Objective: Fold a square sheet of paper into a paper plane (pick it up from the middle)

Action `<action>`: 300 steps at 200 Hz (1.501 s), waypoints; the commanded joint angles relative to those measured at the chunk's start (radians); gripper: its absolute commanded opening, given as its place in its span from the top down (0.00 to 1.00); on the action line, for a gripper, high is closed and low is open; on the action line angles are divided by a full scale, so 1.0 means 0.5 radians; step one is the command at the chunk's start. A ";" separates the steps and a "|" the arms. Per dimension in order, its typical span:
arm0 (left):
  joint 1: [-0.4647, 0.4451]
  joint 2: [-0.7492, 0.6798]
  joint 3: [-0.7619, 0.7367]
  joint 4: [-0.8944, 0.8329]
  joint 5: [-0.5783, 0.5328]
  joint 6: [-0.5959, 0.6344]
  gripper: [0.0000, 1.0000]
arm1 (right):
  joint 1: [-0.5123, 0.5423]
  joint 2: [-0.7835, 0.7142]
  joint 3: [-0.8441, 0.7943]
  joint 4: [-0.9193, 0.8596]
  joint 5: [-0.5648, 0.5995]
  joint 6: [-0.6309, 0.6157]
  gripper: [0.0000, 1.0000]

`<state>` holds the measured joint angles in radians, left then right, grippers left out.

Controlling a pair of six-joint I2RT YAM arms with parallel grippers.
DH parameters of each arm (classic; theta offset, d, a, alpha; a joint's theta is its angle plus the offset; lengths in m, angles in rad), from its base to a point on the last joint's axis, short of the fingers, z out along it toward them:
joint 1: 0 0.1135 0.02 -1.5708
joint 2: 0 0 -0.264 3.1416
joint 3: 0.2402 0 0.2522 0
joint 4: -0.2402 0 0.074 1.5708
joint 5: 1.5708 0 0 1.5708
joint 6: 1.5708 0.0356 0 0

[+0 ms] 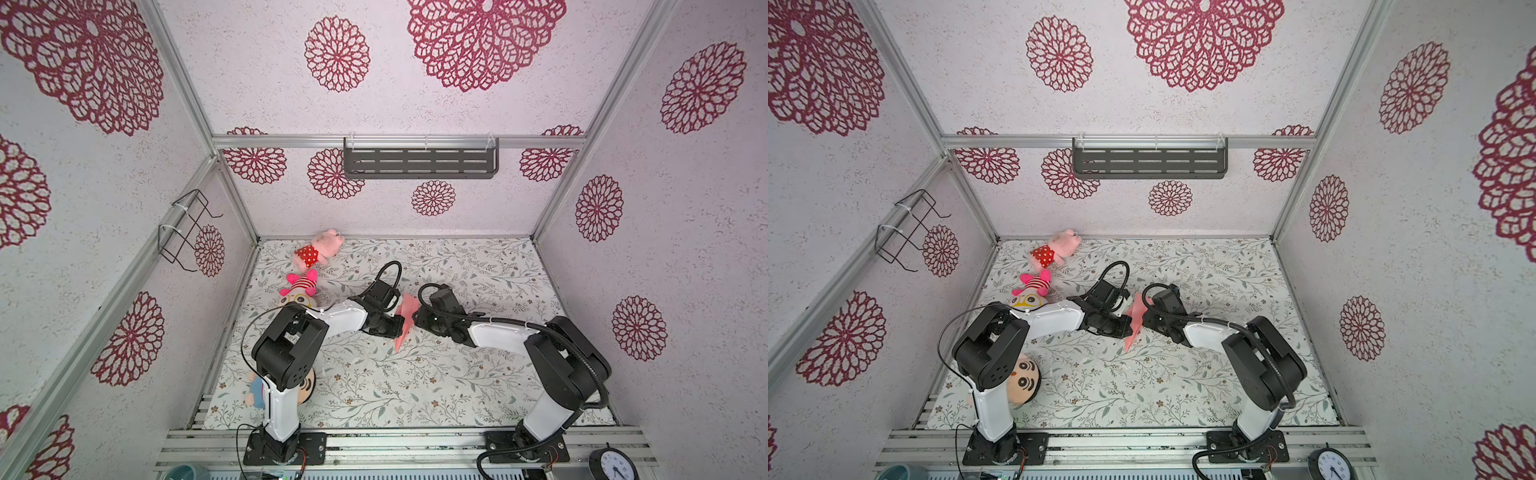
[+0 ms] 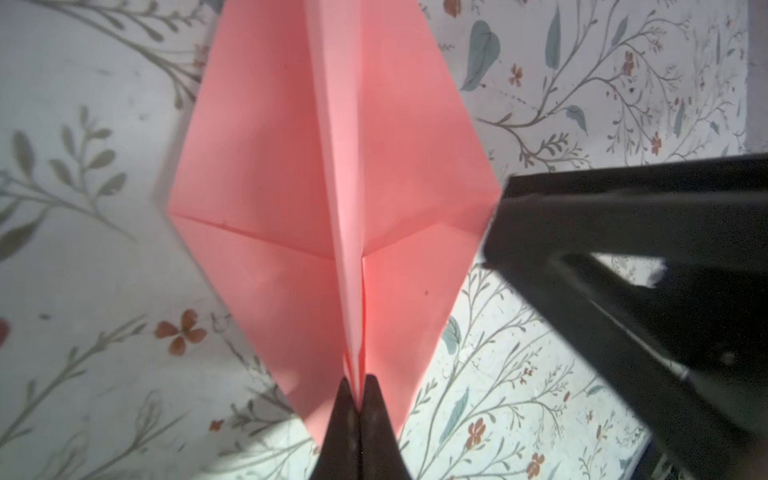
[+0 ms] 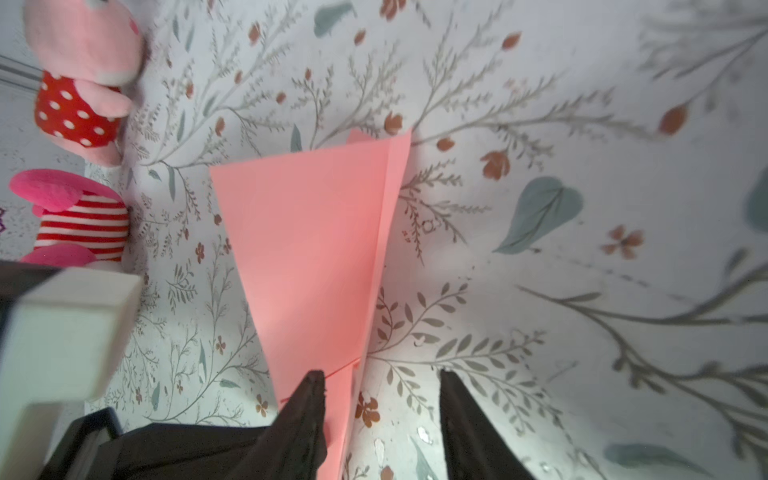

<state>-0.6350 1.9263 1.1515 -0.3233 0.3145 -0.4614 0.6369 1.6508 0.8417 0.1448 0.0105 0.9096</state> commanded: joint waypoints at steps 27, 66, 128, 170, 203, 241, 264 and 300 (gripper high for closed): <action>0.050 -0.178 0.047 -0.286 -0.489 -0.109 1.00 | -0.037 -0.334 -0.110 -0.092 0.421 -0.143 0.39; 0.101 -0.189 0.064 -0.495 -0.765 -0.212 1.00 | -0.056 -0.403 -0.158 -0.140 0.520 -0.157 0.38; 0.104 -0.031 0.186 -0.620 -0.896 -0.295 0.91 | -0.059 -0.341 -0.148 -0.121 0.461 -0.132 0.38; 0.105 0.039 0.227 -0.617 -0.874 -0.307 0.83 | -0.059 -0.320 -0.145 -0.104 0.439 -0.120 0.38; 0.104 0.151 0.275 -0.635 -0.850 -0.301 0.82 | -0.059 -0.303 -0.146 -0.091 0.416 -0.107 0.38; 0.104 0.226 0.325 -0.666 -0.856 -0.311 0.90 | -0.059 -0.292 -0.151 -0.090 0.405 -0.105 0.38; 0.102 0.204 0.369 -0.670 -0.864 -0.314 0.97 | -0.062 -0.322 -0.158 -0.105 0.445 -0.108 0.37; 0.092 0.182 0.611 -0.699 -0.916 -0.289 0.97 | -0.073 -0.446 -0.213 -0.164 0.609 -0.167 0.31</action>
<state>-0.5838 1.9999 1.3605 -0.6674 -0.1162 -0.6052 0.6106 1.4975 0.7513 0.0902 0.2359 0.8528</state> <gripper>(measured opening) 0.042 0.672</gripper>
